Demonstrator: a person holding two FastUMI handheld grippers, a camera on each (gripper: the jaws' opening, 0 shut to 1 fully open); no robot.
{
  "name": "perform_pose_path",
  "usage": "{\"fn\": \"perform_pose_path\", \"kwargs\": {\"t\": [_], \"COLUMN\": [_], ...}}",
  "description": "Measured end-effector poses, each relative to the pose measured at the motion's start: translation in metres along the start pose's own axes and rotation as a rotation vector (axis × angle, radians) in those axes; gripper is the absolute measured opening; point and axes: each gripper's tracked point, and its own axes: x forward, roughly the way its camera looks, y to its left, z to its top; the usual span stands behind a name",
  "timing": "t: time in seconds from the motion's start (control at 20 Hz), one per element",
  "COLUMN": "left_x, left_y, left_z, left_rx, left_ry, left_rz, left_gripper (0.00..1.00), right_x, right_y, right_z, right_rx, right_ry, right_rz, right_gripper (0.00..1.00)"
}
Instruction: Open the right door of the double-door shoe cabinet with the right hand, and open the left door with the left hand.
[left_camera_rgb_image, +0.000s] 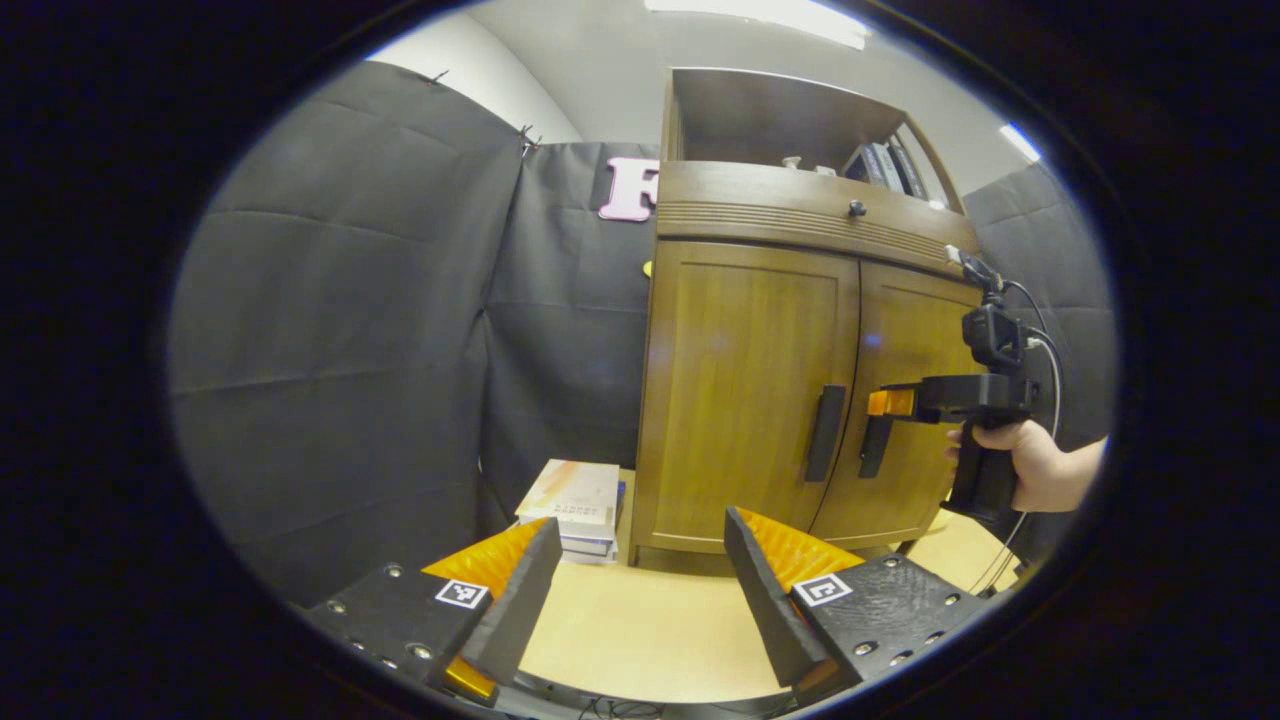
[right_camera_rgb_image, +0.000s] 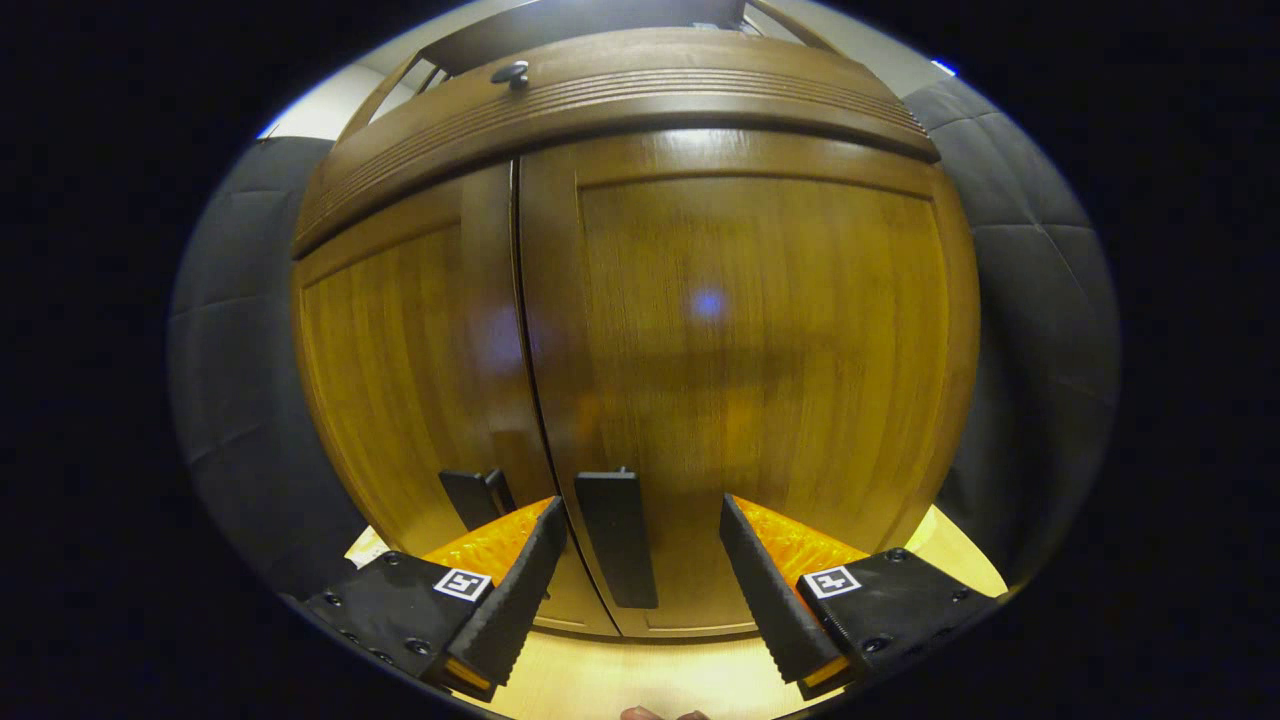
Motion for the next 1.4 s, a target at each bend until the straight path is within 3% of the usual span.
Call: {"fn": "perform_pose_path", "kwargs": {"t": [0.05, 0.2, 0.35, 0.5, 0.55, 0.6, 0.75, 1.4], "left_x": [0.0, 0.001, 0.001, 0.001, 0.001, 0.0, 0.0, -0.006], "left_y": [0.001, 0.002, 0.004, 0.005, 0.005, 0.006, 0.005, -0.006], "left_z": [0.0, -0.002, -0.004, -0.006, -0.006, -0.006, -0.006, -0.005], "left_rx": [-0.003, -0.018, -0.03, -0.029, -0.027, -0.026, -0.029, -0.011], "left_ry": [0.003, 0.013, 0.025, 0.029, 0.03, 0.031, 0.032, 0.018], "left_rz": [0.006, 0.021, 0.039, 0.05, 0.053, 0.055, 0.048, -0.043], "left_gripper": [0.95, 0.95, 0.96, 0.96, 0.96, 0.96, 0.95, 0.96], "right_x": [0.004, 0.007, 0.015, 0.018, 0.018, 0.018, 0.019, 0.016], "right_y": [0.0, 0.001, 0.0, 0.003, 0.005, 0.004, 0.008, 0.012], "right_z": [-0.004, -0.01, -0.008, -0.012, -0.01, -0.011, -0.013, -0.017], "right_rx": [-0.006, -0.005, -0.002, -0.022, -0.04, -0.063, -0.057, -0.073], "right_ry": [0.015, 0.056, 0.072, 0.065, 0.062, 0.057, 0.068, 0.064], "right_rz": [0.001, 0.002, 0.002, 0.011, 0.013, 0.009, 0.017, 0.101], "right_gripper": [0.93, 0.97, 0.87, 0.53, 0.51, 0.38, 0.33, 0.31]}}
